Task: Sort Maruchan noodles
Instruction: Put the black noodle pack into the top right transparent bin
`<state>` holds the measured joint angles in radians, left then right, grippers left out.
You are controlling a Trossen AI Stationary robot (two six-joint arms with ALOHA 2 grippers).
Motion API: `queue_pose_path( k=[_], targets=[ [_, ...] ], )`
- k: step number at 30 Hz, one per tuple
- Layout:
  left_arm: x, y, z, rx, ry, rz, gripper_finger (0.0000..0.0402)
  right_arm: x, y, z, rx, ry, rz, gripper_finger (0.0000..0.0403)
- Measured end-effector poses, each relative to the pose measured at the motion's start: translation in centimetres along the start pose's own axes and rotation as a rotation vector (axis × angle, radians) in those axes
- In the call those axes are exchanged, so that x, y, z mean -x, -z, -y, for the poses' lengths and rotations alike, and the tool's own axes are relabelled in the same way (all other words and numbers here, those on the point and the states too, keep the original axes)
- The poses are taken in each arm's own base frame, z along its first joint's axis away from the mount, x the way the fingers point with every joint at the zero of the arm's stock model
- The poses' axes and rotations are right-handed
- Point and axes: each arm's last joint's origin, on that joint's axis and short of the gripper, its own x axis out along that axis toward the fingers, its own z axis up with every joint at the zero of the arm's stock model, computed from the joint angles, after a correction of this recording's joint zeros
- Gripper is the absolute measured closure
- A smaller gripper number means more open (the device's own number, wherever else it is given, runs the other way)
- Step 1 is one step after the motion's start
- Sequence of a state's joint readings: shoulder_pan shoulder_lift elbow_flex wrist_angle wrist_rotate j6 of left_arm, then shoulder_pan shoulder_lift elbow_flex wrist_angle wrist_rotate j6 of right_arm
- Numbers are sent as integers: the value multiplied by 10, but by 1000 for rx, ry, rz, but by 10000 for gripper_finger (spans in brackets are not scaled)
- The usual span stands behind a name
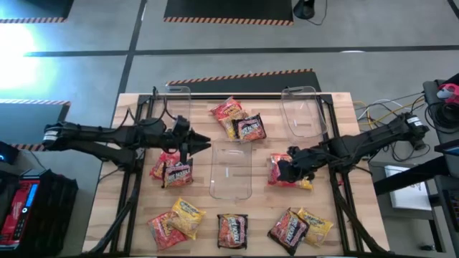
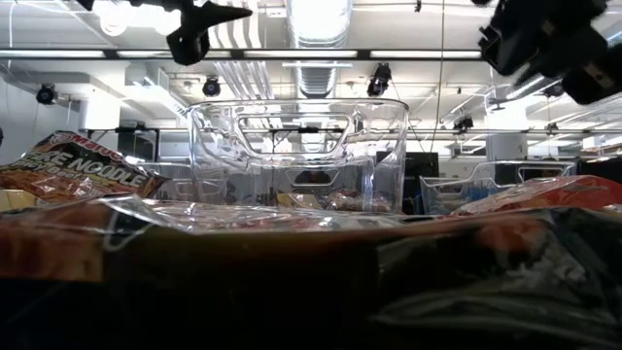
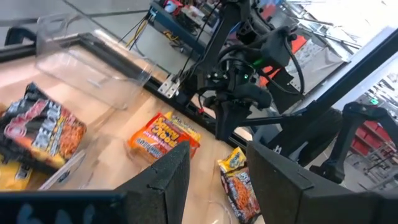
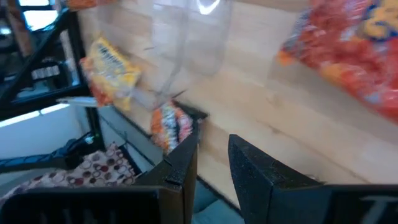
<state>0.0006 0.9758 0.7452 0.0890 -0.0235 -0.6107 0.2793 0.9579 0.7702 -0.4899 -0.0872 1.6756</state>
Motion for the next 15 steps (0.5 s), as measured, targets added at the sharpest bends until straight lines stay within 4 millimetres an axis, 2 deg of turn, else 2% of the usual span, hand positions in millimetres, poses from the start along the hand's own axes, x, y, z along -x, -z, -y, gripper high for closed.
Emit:
queue_pose_path(
  k=[4,7,12,15],
  targets=[
    [-5,-4,2,-27,-6,-4,260,7,2,-18,59,42,23,321],
    [-10,-5,2,-34,-23,-25,260,12,3,-28,126,159,46,321],
    [-18,-3,0,-49,-40,-53,260,19,3,-30,213,449,45,321],
    [-21,-1,-1,-44,-39,-65,260,20,3,-33,273,521,35,321]
  ],
)
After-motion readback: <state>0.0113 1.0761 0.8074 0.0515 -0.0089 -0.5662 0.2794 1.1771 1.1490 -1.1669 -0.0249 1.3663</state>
